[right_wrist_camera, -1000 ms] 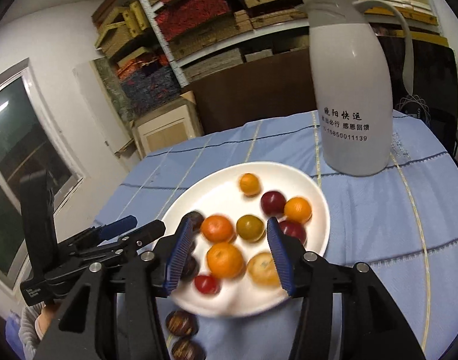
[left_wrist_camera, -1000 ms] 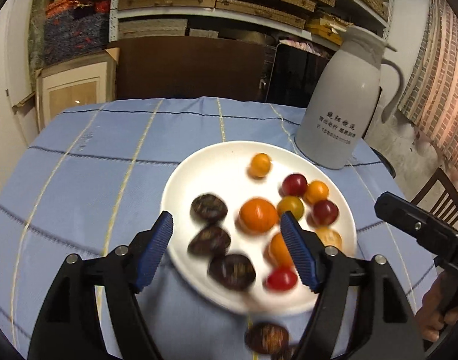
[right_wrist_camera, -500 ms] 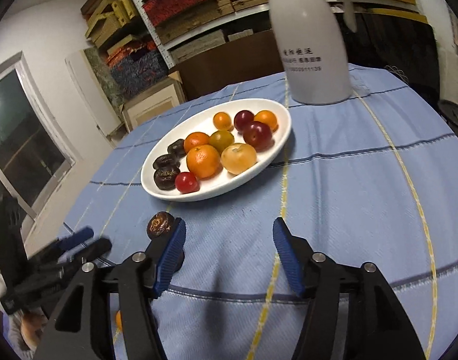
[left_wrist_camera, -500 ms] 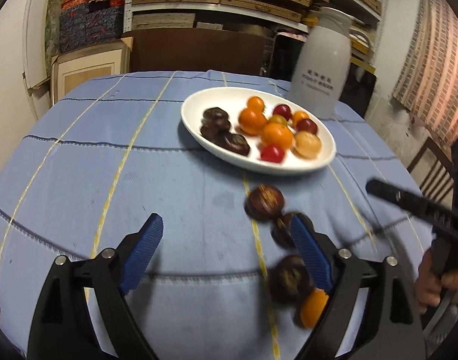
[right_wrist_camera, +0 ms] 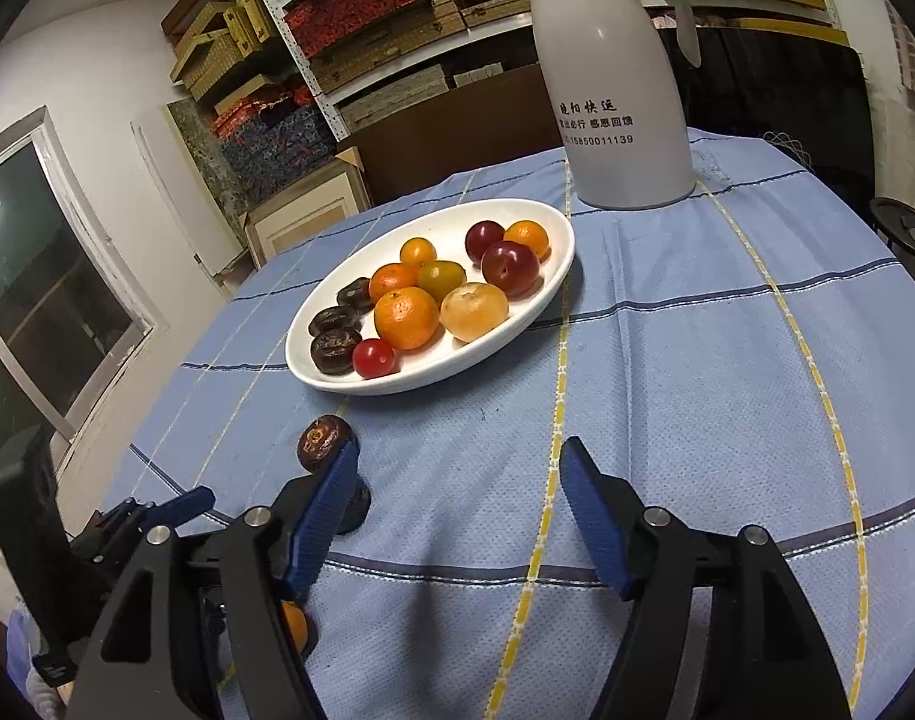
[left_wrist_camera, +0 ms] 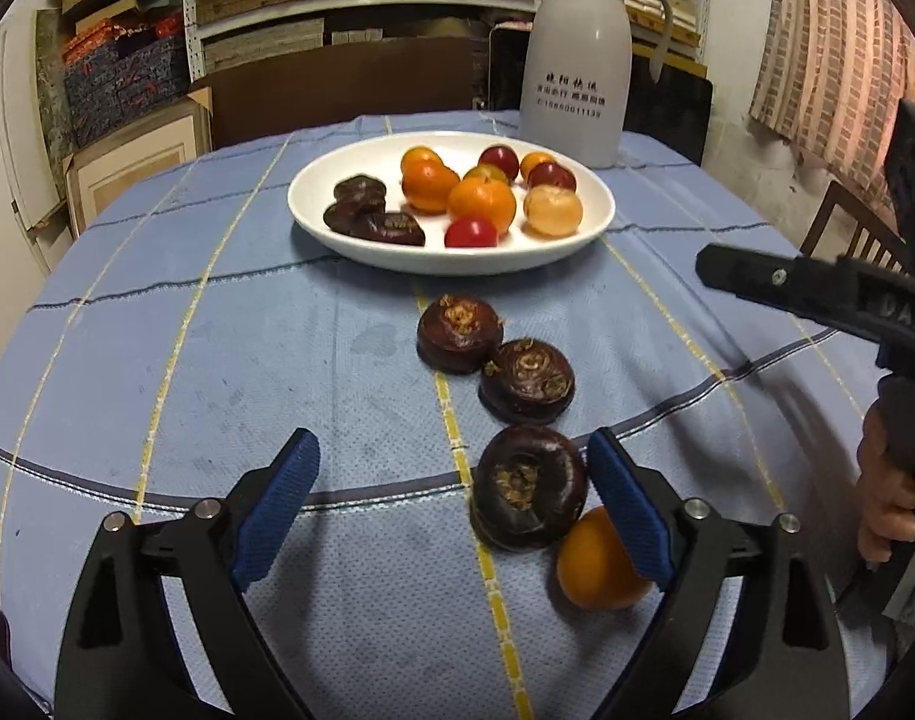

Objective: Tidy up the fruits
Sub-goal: 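Move right tool to an orange while left tool reaches a dark fruit, then grasp and lift the orange with right tool while left lifts dark fruit, then release the orange and dark fruit onto the plate with both tools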

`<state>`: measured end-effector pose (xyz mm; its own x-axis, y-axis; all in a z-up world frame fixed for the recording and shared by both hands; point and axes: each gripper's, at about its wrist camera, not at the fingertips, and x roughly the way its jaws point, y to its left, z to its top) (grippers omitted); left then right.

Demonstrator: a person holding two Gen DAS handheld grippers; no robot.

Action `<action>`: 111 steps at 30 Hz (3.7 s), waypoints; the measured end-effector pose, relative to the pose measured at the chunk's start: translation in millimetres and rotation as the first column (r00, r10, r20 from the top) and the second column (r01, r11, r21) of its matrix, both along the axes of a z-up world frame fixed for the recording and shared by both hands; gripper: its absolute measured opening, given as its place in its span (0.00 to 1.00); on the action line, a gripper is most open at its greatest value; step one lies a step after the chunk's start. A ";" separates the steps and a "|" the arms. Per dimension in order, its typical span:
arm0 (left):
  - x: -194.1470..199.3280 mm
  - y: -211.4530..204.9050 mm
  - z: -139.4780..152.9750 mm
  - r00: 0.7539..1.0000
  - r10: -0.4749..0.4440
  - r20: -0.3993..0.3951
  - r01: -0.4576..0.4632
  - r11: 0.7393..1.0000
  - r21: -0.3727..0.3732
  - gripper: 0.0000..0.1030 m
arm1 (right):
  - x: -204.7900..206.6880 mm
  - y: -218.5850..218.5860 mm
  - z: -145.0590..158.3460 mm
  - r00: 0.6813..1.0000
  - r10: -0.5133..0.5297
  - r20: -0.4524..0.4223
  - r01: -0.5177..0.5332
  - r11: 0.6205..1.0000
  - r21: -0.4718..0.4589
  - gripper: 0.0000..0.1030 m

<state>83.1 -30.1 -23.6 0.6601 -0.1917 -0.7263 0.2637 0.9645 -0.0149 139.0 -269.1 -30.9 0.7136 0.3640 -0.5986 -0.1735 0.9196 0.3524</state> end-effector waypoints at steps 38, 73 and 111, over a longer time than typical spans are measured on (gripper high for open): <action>5.4 38.0 -10.5 0.996 0.087 -0.030 -0.086 0.996 0.040 0.73 | -52.2 96.8 -23.2 0.925 0.369 -0.087 -0.380 0.903 -0.200 0.69; 55.0 20.4 71.2 0.995 0.030 0.096 -0.029 1.000 -0.011 0.42 | -1.6 30.8 44.3 0.982 0.191 0.000 -0.190 0.975 -0.112 0.37; 201.6 20.7 44.4 0.988 0.154 0.029 -0.152 0.985 -0.077 0.70 | 152.7 29.7 43.9 0.999 0.042 0.004 -0.042 0.999 0.029 0.49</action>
